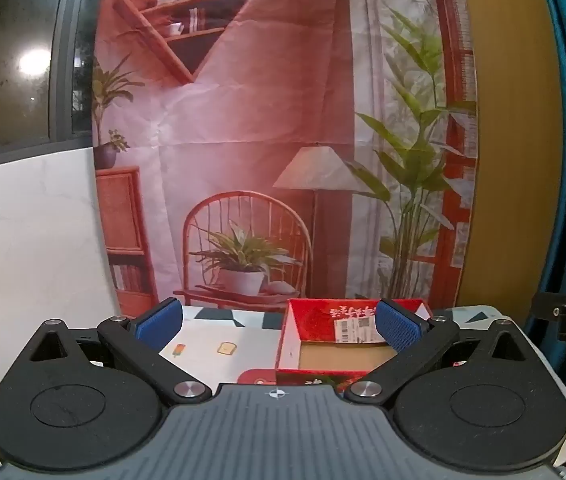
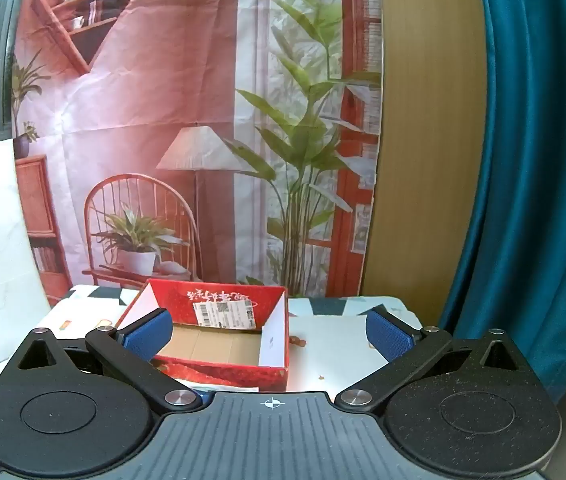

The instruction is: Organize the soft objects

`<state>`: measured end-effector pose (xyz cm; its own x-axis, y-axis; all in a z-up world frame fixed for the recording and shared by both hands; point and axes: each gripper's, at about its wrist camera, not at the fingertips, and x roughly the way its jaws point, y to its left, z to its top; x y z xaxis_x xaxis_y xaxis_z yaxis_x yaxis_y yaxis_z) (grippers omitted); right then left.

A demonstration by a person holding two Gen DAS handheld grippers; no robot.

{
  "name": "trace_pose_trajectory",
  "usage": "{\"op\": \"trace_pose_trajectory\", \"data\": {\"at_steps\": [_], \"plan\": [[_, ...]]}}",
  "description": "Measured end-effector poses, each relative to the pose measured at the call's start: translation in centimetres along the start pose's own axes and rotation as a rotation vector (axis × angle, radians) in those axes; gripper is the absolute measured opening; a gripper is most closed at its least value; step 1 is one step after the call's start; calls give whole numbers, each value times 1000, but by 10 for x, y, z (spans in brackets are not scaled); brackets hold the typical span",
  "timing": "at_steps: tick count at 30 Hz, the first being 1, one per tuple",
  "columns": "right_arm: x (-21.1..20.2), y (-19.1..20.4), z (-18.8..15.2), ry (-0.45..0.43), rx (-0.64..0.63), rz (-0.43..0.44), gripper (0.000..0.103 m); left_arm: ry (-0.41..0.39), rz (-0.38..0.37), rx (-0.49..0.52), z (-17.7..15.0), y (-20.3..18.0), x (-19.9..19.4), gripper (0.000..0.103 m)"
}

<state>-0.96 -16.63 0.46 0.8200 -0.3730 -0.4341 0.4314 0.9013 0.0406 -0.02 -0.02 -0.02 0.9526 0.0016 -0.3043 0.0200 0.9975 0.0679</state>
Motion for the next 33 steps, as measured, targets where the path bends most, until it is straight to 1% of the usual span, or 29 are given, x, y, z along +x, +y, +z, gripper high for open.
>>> {"op": "trace_pose_trajectory", "data": {"at_steps": [4, 8, 10, 11, 12, 13, 20, 33], "plan": [[1, 0, 0, -4, 0, -1, 103, 19, -30, -6, -1, 1, 2, 103], [0, 0, -1, -4, -1, -4, 103, 36, -40, -12, 5, 27, 7, 103], [3, -2, -1, 2, 1, 1, 103, 39, -42, -11, 7, 33, 13, 103], [3, -1, -1, 3, 1, 0, 103, 35, -39, -7, 7, 33, 12, 103], [3, -1, -1, 3, 1, 0, 103, 34, -13, 4, 7, 18, 8, 103], [3, -1, -1, 4, 1, 0, 103, 34, -3, 5, 6, 11, 6, 103], [0, 1, 0, 2, -2, -1, 103, 49, 3, -15, 5, 9, 8, 103], [1, 2, 0, 2, -3, 2, 103, 49, 9, -16, 4, 6, 8, 103]]}}
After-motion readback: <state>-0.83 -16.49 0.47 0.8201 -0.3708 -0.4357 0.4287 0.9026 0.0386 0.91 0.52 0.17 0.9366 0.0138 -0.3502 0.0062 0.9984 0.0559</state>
